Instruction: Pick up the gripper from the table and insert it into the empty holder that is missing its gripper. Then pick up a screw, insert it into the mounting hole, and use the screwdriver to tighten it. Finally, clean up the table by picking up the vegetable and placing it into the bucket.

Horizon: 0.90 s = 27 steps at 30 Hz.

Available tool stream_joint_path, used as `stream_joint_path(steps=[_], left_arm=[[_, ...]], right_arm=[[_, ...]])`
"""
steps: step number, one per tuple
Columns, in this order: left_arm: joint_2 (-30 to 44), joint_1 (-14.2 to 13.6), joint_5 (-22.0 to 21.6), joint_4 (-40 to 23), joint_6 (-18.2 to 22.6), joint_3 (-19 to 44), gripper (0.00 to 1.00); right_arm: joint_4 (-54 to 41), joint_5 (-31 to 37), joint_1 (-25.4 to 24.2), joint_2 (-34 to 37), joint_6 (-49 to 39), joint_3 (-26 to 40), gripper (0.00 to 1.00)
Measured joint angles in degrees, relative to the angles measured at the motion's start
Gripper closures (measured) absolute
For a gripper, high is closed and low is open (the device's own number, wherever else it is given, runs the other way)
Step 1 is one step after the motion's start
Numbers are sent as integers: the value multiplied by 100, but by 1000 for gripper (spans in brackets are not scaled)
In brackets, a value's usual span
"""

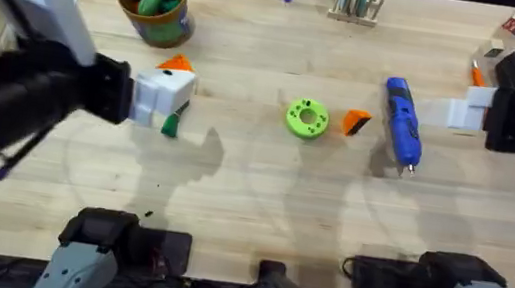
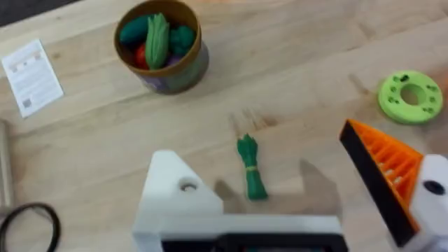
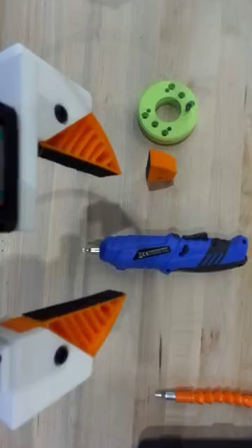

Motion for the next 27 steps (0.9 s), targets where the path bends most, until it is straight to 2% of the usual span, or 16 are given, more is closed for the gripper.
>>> stream_joint_path(steps=[5,10,19,27], left_arm=[[-400,0,177,1490,42,-1120,15],[-999,0,479,2414,46,-1997,15],[-2247,0,910,3157,60,-2972,15],[-2711,0,1333,3489,61,-3423,15]], right_arm=[[0,0,0,1,0,0,10],[0,0,0,0,-17,0,10],[0,0,0,-1,-19,0,10],[-2,0,0,-1,-20,0,10]])
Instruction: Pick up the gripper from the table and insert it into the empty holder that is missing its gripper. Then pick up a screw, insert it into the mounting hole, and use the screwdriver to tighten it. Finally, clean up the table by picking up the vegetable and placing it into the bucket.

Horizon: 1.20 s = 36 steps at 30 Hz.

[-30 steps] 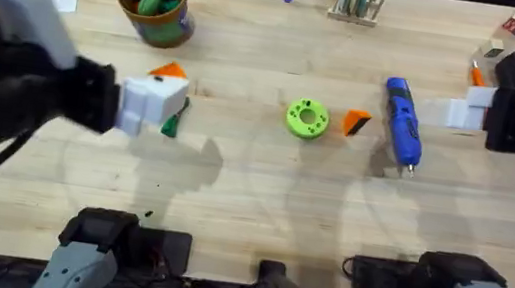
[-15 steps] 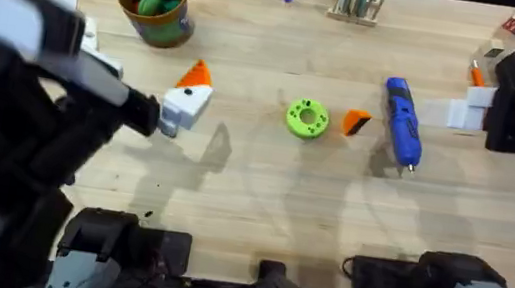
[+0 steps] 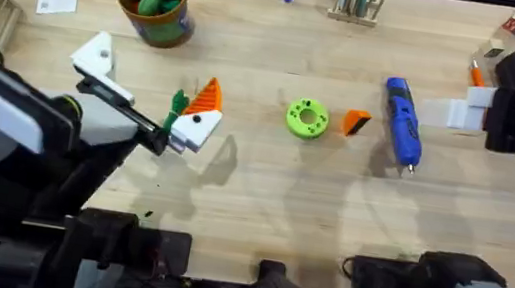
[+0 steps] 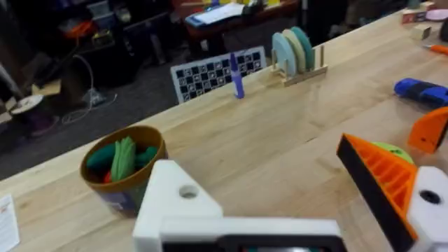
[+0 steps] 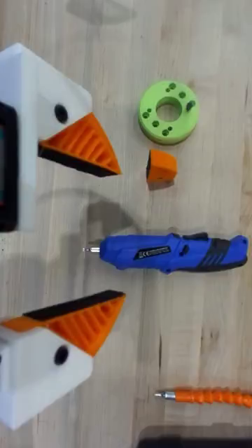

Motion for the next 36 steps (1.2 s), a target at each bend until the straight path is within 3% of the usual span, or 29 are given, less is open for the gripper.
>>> stream_joint_path(steps=[11,19,26,32,36], left_arm=[[-73,0,1009,1295,3,-845,14],[-107,0,1877,1818,3,-1394,14],[-763,0,2399,1413,8,-1524,14],[-790,0,2835,1209,20,-1524,15],[-790,0,3399,858,22,-1524,14]], right_arm=[[2,0,0,0,-17,0,10],[2,0,0,0,-17,0,9],[2,0,0,0,-17,0,10],[2,0,0,0,-17,0,10],[2,0,0,0,-17,0,10]])
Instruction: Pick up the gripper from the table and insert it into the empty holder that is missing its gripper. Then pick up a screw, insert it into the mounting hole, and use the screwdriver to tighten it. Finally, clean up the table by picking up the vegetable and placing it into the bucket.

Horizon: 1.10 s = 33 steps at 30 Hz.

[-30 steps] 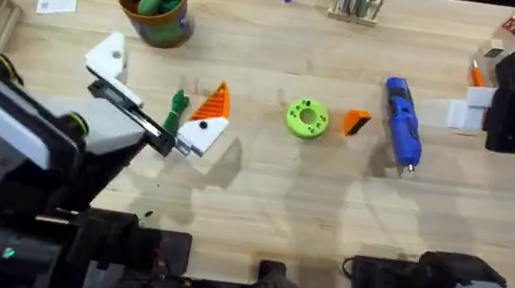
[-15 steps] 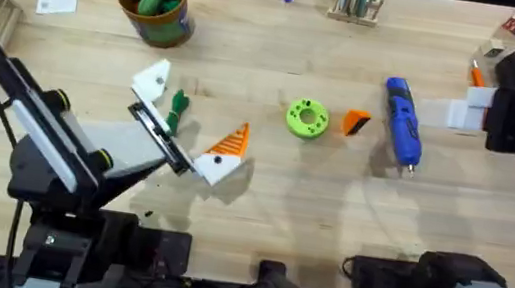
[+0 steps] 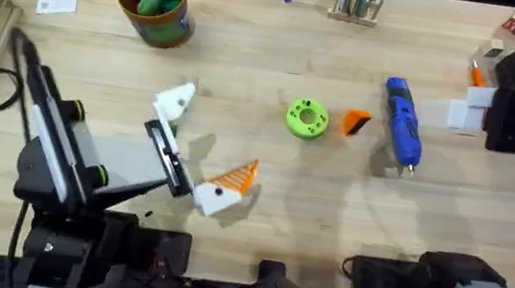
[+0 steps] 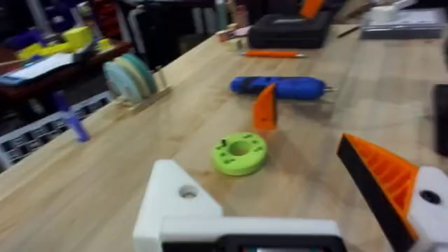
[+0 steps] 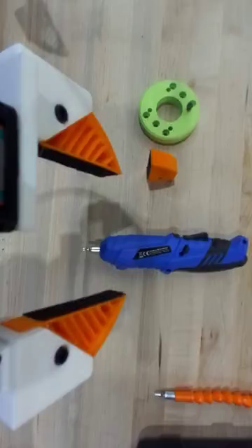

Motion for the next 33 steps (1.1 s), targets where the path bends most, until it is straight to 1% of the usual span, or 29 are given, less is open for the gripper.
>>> stream_joint_path(steps=[5,7,10,13,16,20,24,29,33], left_arm=[[4,0,954,-248,0,29,14],[4,0,1239,-307,0,36,14],[5,0,1516,-359,-2,39,14],[4,0,1653,-383,-51,39,14],[4,0,1715,-393,-146,39,14],[4,0,1669,-378,-589,39,14],[4,0,1483,-337,-918,39,14],[4,0,1233,-286,-1074,39,15],[4,0,1048,-252,-1082,39,15]], right_arm=[[0,0,0,0,0,0,10],[0,0,0,1,0,0,10],[0,0,0,0,0,0,10],[-1,0,0,0,0,0,10],[0,0,0,0,0,0,10],[0,0,0,0,0,0,10],[0,0,0,0,0,0,10],[0,0,0,0,0,0,10],[0,0,0,2,0,0,10]])
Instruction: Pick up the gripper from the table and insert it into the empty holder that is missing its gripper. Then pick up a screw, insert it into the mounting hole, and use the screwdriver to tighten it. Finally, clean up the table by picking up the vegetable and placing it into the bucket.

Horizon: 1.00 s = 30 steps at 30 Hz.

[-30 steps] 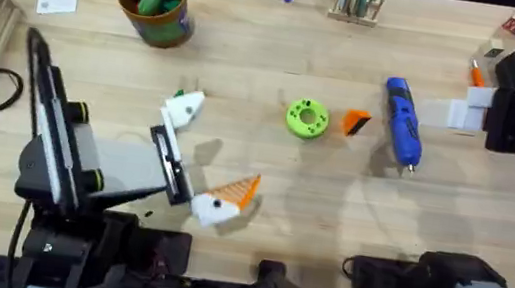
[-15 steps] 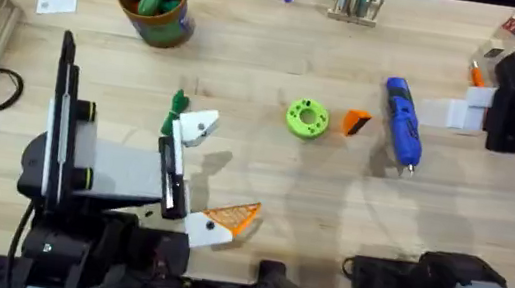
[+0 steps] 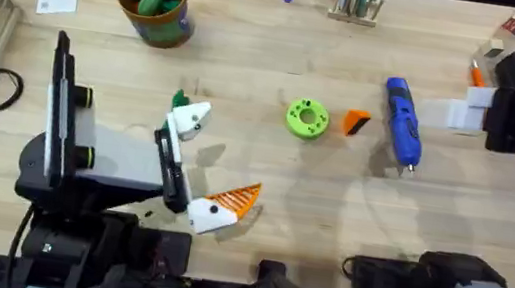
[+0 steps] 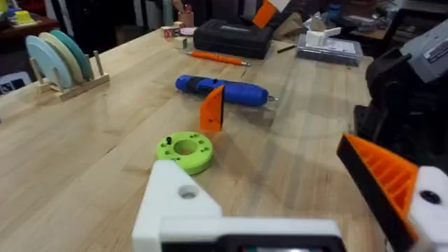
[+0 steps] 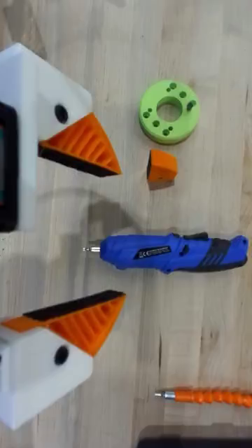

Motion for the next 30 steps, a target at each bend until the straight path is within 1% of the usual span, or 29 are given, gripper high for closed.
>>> stream_joint_path(steps=[7,30], left_arm=[[0,0,-132,21,0,0,15],[0,0,-156,26,0,0,15]], right_arm=[[0,0,0,-2,0,0,10],[0,0,0,0,0,0,10]])
